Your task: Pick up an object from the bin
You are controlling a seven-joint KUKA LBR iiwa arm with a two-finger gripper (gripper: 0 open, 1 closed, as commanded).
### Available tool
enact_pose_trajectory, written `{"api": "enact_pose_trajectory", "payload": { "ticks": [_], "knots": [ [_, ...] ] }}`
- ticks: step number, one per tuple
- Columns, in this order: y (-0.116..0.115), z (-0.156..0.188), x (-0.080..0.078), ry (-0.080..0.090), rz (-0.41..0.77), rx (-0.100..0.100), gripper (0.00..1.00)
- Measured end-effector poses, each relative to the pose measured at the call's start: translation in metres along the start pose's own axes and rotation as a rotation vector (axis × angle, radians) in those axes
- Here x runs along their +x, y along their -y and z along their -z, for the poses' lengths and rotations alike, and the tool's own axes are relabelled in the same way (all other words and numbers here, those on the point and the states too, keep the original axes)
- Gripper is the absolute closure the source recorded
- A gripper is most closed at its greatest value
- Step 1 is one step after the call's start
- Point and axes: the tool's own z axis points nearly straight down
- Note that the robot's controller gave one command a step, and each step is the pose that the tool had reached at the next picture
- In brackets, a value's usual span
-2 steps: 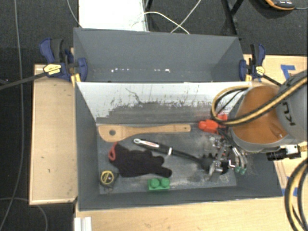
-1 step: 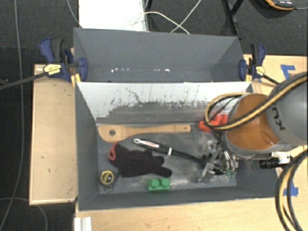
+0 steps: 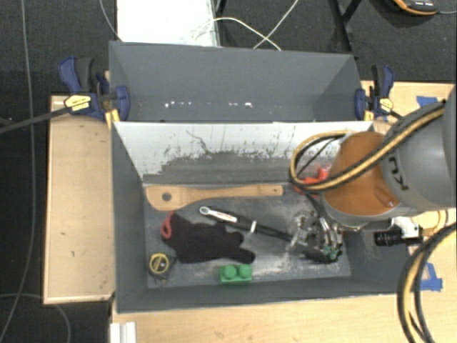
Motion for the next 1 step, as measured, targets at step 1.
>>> {"api": "enact_pose_trajectory", "payload": {
  "ticks": [1],
  "knots": [
    [0.0000, 0.0002, 0.0000, 0.000, 0.001, 0.000, 1.00]
  ]
}}
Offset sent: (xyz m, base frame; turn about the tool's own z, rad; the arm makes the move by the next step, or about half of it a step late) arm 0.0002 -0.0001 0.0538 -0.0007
